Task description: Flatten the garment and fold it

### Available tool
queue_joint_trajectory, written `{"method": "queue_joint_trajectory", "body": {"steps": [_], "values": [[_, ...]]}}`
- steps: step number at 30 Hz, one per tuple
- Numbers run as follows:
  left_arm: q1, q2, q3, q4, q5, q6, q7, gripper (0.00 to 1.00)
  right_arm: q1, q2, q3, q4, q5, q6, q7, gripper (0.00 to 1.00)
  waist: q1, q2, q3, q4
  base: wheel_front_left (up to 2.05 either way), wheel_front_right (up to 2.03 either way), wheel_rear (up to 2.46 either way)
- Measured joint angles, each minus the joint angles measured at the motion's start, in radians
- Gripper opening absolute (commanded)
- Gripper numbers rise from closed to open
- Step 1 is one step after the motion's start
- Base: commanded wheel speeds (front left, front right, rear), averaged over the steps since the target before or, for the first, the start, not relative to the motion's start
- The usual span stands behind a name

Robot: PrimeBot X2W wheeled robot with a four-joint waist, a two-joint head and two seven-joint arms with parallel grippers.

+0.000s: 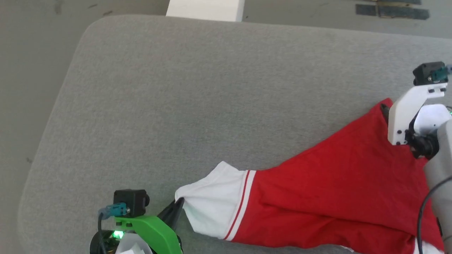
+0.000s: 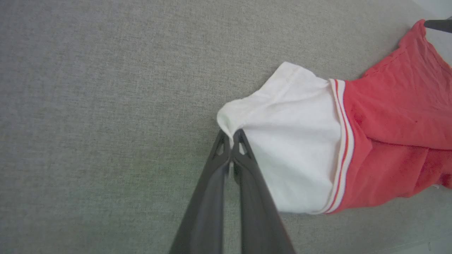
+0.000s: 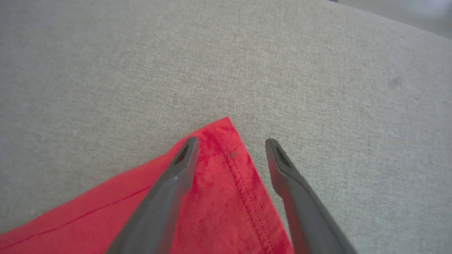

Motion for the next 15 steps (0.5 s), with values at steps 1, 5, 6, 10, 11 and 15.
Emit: {"method": "queue_joint_trajectory", "body": {"steps": [1, 5, 6, 10, 11, 15], "values": [[-0.002, -0.002, -0.003, 0.003, 0.0, -0.001, 0.0, 0.0, -0.014, -0.001, -0.004, 0.016, -0.012, 0.0, 0.032, 1.0, 0.0, 0.0, 0.007, 0.007, 0.0, 0.0, 0.0], [-0.008, -0.007, -0.01, 0.014, 0.0, -0.001, -0.006, 0.0, -0.042, -0.002, -0.03, 0.056, -0.058, 0.0, 0.12, 0.29, 0.0, 0.0, 0.028, 0.031, 0.0, 0.0, 0.0], [-0.009, -0.007, -0.011, 0.015, 0.0, -0.001, -0.009, 0.0, -0.046, -0.002, -0.034, 0.056, -0.066, 0.0, 0.127, 0.09, 0.0, 0.0, 0.031, 0.035, 0.0, 0.0, 0.0], [-0.009, -0.01, -0.012, 0.021, 0.0, 0.0, -0.012, 0.0, -0.041, -0.001, -0.04, 0.033, -0.104, 0.0, 0.082, 0.0, 0.0002, 0.0, 0.033, 0.043, 0.0, 0.0, 0.0], [-0.009, -0.01, -0.012, 0.021, 0.0, 0.0, -0.017, 0.0, -0.03, 0.0, -0.044, 0.015, -0.104, 0.0, 0.04, 0.0, 0.0002, 0.0, 0.029, 0.043, 0.0, 0.0, 0.0], [-0.007, -0.011, -0.007, 0.023, -0.001, 0.002, -0.019, 0.0, 0.06, 0.033, -0.096, -0.061, -0.082, 0.0, -0.128, 0.0, 0.0002, 0.0, 0.005, 0.033, 0.0, 0.0, 0.0]]}}
